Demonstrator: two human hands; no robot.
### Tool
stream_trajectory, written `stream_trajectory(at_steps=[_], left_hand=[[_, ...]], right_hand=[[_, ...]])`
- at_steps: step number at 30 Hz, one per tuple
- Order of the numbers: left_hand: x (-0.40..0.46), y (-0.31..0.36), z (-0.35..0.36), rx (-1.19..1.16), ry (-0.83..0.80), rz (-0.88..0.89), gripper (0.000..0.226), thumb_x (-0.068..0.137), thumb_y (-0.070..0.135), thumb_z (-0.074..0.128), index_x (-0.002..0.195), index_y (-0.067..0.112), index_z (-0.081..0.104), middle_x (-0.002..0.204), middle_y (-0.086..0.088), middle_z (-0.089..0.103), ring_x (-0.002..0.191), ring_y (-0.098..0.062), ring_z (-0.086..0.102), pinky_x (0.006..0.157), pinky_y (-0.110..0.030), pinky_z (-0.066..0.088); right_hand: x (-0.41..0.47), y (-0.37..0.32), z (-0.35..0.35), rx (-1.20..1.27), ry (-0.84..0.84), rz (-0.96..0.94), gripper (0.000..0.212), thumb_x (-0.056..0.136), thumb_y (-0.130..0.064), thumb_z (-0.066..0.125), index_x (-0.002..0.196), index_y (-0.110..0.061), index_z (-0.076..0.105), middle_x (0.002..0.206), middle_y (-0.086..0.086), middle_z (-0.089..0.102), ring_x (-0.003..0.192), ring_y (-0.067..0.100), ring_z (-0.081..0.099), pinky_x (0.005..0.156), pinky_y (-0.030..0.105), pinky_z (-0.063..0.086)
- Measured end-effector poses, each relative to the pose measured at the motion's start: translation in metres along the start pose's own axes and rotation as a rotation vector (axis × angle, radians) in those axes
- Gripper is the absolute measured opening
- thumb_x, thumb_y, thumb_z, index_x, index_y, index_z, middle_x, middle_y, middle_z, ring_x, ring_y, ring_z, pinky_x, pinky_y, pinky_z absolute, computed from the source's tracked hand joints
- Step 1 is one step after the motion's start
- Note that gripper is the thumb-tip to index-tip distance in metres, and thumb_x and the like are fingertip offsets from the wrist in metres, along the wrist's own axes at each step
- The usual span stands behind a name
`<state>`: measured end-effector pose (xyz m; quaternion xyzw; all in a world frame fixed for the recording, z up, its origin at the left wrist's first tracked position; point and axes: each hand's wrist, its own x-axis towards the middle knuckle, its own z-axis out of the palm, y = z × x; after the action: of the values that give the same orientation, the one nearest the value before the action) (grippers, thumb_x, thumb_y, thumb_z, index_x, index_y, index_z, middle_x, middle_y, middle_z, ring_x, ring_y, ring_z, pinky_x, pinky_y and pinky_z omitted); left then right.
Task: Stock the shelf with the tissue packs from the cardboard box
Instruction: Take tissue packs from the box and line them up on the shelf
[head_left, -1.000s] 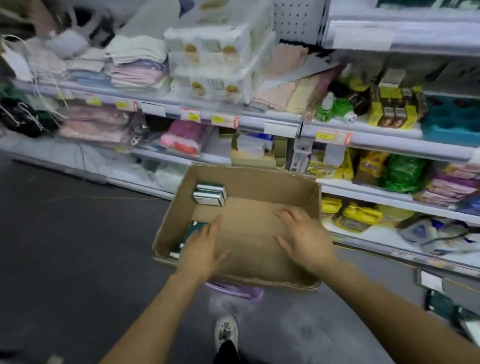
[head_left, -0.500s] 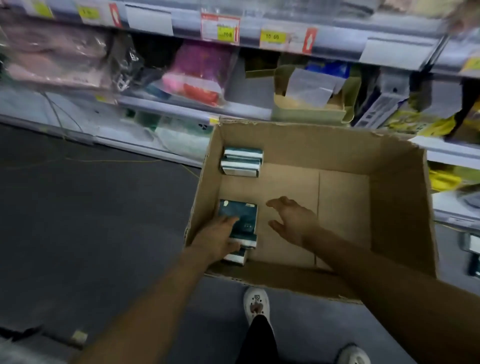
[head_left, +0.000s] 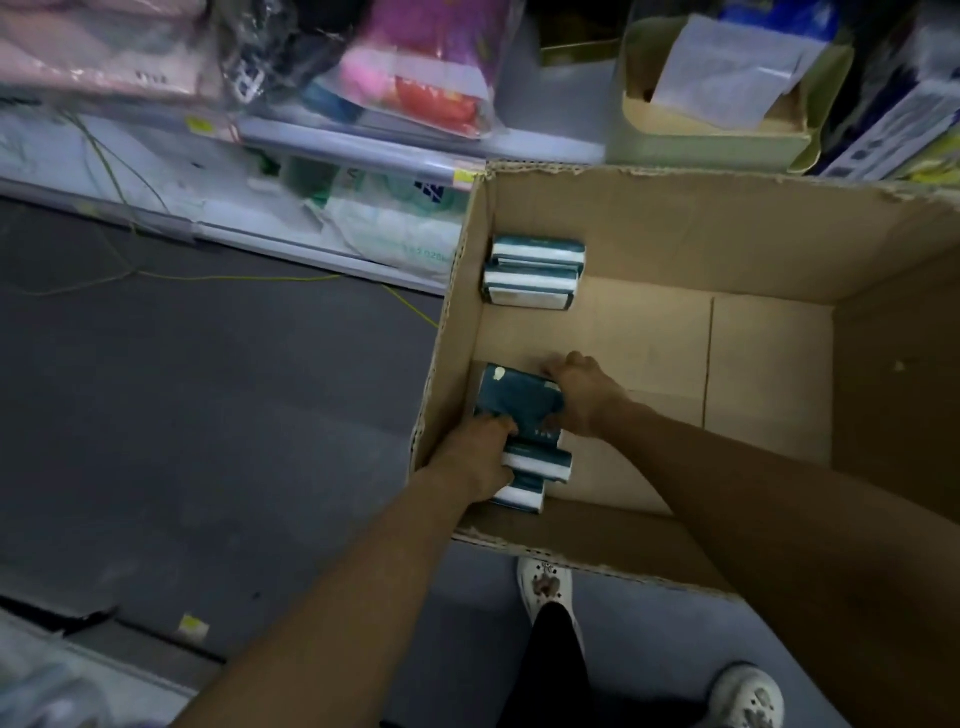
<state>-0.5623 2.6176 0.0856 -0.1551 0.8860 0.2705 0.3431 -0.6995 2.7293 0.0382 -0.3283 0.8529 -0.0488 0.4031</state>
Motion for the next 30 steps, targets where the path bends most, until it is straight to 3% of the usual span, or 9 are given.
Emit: stream_trajectory(at_steps=[5, 9, 14, 16, 19, 21, 24, 27, 30], left_hand=[[-0.005, 0.004, -0.003, 0.067, -0.003, -0.005, 0.043, 0.094, 0.022, 0.062, 0.135, 0.015, 0.050, 0.133, -0.008, 0.052, 0.117, -0.023, 0.052, 0.099, -0.033, 0.045], [-0.015, 0.015, -0.009, 0.041, 0.046, -0.024, 0.031, 0.099, 0.025, 0.053, 0.128, 0.015, 0.055, 0.123, -0.008, 0.060, 0.106, -0.022, 0.057, 0.091, -0.032, 0.048], [-0.040, 0.040, -0.026, 0.043, 0.128, -0.054, 0.033, 0.099, 0.033, 0.047, 0.127, 0.016, 0.053, 0.113, -0.009, 0.063, 0.097, -0.025, 0.060, 0.079, -0.035, 0.050], [-0.054, 0.060, -0.036, -0.091, 0.184, -0.081, 0.027, 0.100, 0.033, 0.047, 0.112, 0.010, 0.054, 0.099, -0.011, 0.063, 0.094, -0.029, 0.061, 0.073, -0.035, 0.046], [-0.075, 0.107, -0.050, -0.388, 0.290, -0.091, 0.021, 0.098, 0.029, 0.051, 0.100, 0.008, 0.053, 0.090, -0.012, 0.062, 0.089, -0.032, 0.062, 0.076, -0.041, 0.049], [-0.091, 0.147, -0.054, -0.515, 0.358, -0.068, 0.021, 0.097, 0.023, 0.052, 0.115, 0.013, 0.051, 0.094, -0.007, 0.063, 0.091, -0.029, 0.062, 0.081, -0.042, 0.051], [-0.114, 0.216, -0.054, -0.636, 0.467, 0.106, 0.049, 0.095, 0.010, 0.049, 0.140, 0.029, 0.041, 0.108, 0.000, 0.063, 0.091, -0.020, 0.063, 0.082, -0.034, 0.051], [-0.146, 0.297, -0.048, -0.648, 0.503, 0.268, 0.039, 0.096, -0.002, 0.043, 0.116, 0.022, 0.067, 0.107, -0.005, 0.063, 0.073, 0.001, 0.057, 0.065, -0.010, 0.042], [-0.168, 0.371, -0.043, -0.714, 0.524, 0.310, 0.032, 0.098, 0.004, 0.045, 0.104, 0.016, 0.074, 0.095, -0.005, 0.068, 0.065, 0.001, 0.055, 0.056, -0.013, 0.039]], right_hand=[[-0.012, 0.014, -0.008, 0.104, 0.058, 0.040, 0.057, 0.075, -0.034, 0.079, 0.124, -0.017, 0.056, 0.121, 0.010, 0.044, 0.112, 0.026, 0.041, 0.094, 0.039, 0.044], [-0.043, 0.034, -0.023, 0.537, 0.166, 0.200, 0.043, 0.077, -0.024, 0.079, 0.111, -0.012, 0.055, 0.107, 0.007, 0.059, 0.096, 0.022, 0.057, 0.077, 0.032, 0.049], [-0.119, 0.058, -0.057, 1.010, 0.329, 0.295, 0.032, 0.083, -0.022, 0.075, 0.105, -0.009, 0.057, 0.091, 0.004, 0.064, 0.075, 0.014, 0.058, 0.057, 0.020, 0.044], [-0.156, 0.069, -0.072, 1.138, 0.360, 0.293, 0.029, 0.084, -0.022, 0.074, 0.104, -0.007, 0.059, 0.085, 0.008, 0.065, 0.066, 0.015, 0.056, 0.051, 0.022, 0.042], [-0.208, 0.085, -0.093, 1.282, 0.379, 0.285, 0.029, 0.084, -0.022, 0.074, 0.105, -0.007, 0.063, 0.082, 0.009, 0.066, 0.061, 0.015, 0.057, 0.053, 0.026, 0.045], [-0.242, 0.095, -0.107, 1.403, 0.389, 0.272, 0.032, 0.083, -0.015, 0.074, 0.110, -0.005, 0.061, 0.083, 0.010, 0.069, 0.056, 0.014, 0.062, 0.051, 0.026, 0.052], [-0.297, 0.114, -0.127, 1.634, 0.412, 0.166, 0.038, 0.083, 0.000, 0.068, 0.118, -0.003, 0.053, 0.098, 0.017, 0.070, 0.063, 0.022, 0.070, 0.062, 0.036, 0.061], [-0.360, 0.145, -0.141, 1.654, 0.497, 0.054, 0.041, 0.080, -0.002, 0.071, 0.118, -0.009, 0.057, 0.109, 0.008, 0.071, 0.084, 0.022, 0.070, 0.079, 0.044, 0.057], [-0.414, 0.172, -0.152, 1.580, 0.579, -0.007, 0.043, 0.076, -0.011, 0.078, 0.116, -0.013, 0.063, 0.100, -0.002, 0.073, 0.084, 0.014, 0.064, 0.072, 0.033, 0.049]])
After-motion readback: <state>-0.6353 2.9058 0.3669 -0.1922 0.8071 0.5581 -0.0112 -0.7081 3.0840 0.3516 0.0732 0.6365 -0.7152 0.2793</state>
